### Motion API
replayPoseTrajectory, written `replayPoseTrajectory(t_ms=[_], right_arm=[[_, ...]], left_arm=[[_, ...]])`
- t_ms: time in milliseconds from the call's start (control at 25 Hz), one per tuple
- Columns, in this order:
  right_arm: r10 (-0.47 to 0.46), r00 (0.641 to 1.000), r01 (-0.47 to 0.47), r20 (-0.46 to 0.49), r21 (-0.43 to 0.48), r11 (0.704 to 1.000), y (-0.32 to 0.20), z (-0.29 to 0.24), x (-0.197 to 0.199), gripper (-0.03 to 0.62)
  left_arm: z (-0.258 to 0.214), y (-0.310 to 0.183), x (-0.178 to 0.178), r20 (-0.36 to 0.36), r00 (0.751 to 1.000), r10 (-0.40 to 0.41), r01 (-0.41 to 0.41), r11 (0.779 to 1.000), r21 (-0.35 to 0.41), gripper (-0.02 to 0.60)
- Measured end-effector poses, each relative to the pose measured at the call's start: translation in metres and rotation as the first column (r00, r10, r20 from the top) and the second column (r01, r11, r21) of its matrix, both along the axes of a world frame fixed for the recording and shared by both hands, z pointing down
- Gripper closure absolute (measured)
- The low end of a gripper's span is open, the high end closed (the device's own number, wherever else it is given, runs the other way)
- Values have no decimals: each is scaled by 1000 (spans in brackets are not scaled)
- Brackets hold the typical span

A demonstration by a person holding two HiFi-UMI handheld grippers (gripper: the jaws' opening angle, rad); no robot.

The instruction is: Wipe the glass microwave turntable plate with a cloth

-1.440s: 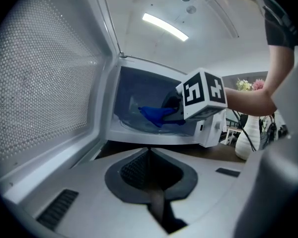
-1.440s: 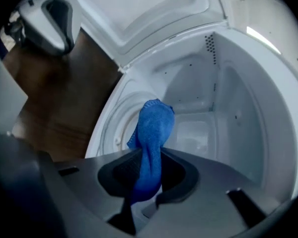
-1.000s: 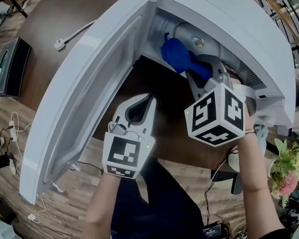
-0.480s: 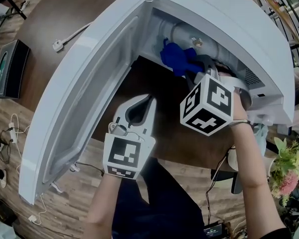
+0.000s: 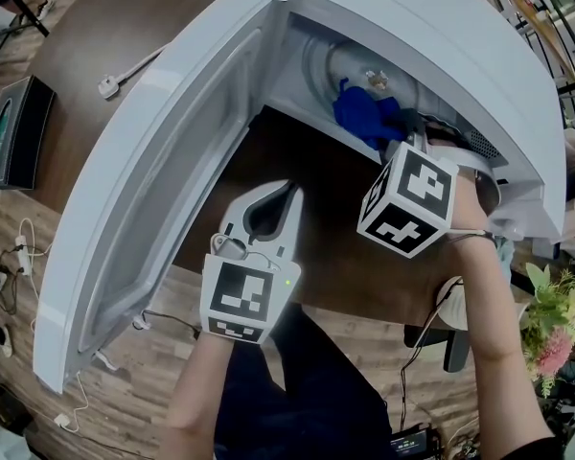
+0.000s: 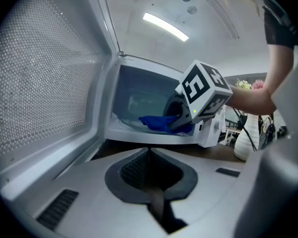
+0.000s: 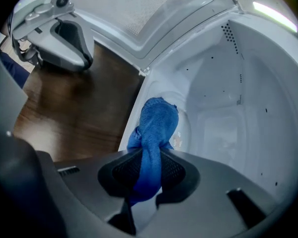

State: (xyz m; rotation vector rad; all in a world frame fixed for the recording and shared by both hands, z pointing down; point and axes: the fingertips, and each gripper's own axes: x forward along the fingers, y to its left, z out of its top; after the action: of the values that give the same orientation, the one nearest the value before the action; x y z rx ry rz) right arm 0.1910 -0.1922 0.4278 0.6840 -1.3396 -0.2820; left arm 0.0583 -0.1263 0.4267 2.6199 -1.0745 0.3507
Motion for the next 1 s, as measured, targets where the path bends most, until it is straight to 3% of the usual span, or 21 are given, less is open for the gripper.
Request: replayPoseTrajectory(t_ms=[120,280,520,680,1000], right_arm=[[-7,991,7,-132,-5,1000,1,0,15,526],[-33,937,21,-349,-39,999,4,1,40,526],[-110,786,40,-608,-127,991,9,8,71,528],[-156,726,46,-669,-179,983,8,12,78,530],[-121,739,19,-662,-159,987,7,13,83,529]], left_arm=[[0,0,0,-1,1000,1,-1,1000,0,568],[0,0,1,-1,1000,3,-3,1000,2,568],[0,2,3,-4,1000,8,-8,1000,2,568],[-1,5,4,-7,1000,12,-12,1000,2,568],[-2,8,2,-5,1000,13,-13,1000,2,568]])
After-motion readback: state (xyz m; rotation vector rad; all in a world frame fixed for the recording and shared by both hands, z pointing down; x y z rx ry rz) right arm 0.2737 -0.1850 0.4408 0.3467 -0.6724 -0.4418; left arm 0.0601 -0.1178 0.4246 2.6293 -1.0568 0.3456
